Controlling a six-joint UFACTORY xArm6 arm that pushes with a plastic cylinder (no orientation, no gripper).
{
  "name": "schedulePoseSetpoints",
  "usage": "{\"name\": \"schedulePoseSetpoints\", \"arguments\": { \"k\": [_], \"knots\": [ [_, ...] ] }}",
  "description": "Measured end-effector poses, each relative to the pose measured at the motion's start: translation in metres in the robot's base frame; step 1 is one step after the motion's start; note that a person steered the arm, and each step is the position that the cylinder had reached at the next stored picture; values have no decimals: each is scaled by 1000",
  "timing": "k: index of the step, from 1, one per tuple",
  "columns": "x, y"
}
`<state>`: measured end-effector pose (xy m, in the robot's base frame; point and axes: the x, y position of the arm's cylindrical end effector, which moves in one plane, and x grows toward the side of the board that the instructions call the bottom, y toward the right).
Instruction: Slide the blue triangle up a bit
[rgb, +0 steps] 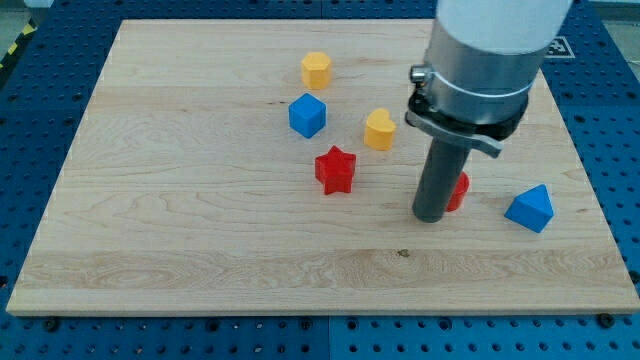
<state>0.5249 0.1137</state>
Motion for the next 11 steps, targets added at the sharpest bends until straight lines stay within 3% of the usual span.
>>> {"name": "schedulePoseSetpoints", "arguments": {
  "k": [1,2,3,8,10,11],
  "knots": [
    [4,0],
    [27,37],
    [22,97],
    [16,120],
    [-22,105],
    [-20,107]
  ]
}}
